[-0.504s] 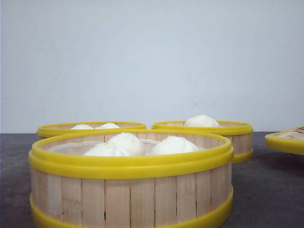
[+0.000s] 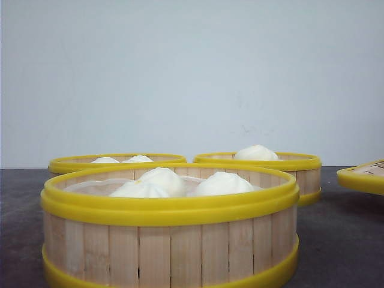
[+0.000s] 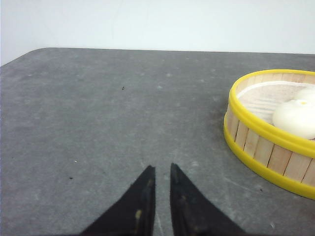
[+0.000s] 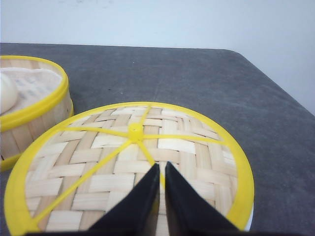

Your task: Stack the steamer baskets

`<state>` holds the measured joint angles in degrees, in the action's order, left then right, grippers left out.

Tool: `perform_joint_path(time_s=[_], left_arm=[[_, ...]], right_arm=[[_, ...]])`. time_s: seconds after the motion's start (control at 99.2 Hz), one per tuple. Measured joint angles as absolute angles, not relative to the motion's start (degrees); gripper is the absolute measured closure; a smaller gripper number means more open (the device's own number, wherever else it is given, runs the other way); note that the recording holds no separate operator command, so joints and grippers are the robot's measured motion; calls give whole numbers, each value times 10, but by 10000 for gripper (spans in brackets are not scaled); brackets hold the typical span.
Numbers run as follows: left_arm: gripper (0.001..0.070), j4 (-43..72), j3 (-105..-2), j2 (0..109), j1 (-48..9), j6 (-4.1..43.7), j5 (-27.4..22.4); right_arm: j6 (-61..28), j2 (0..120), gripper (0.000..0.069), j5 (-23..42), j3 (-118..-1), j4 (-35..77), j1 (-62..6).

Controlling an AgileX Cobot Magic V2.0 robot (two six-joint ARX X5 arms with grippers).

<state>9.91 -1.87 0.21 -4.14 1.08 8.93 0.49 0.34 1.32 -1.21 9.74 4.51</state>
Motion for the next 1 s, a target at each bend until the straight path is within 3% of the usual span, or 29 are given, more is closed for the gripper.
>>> perform_joint_path(time_s=[0.806, 0.998], left_arm=[[681, 95, -19, 2, -41, 12, 89], [681, 88, -19, 2, -41, 49, 89]], right_arm=[[5, 4, 675, 14, -12, 86, 45], [20, 3, 675, 13, -11, 55, 45]])
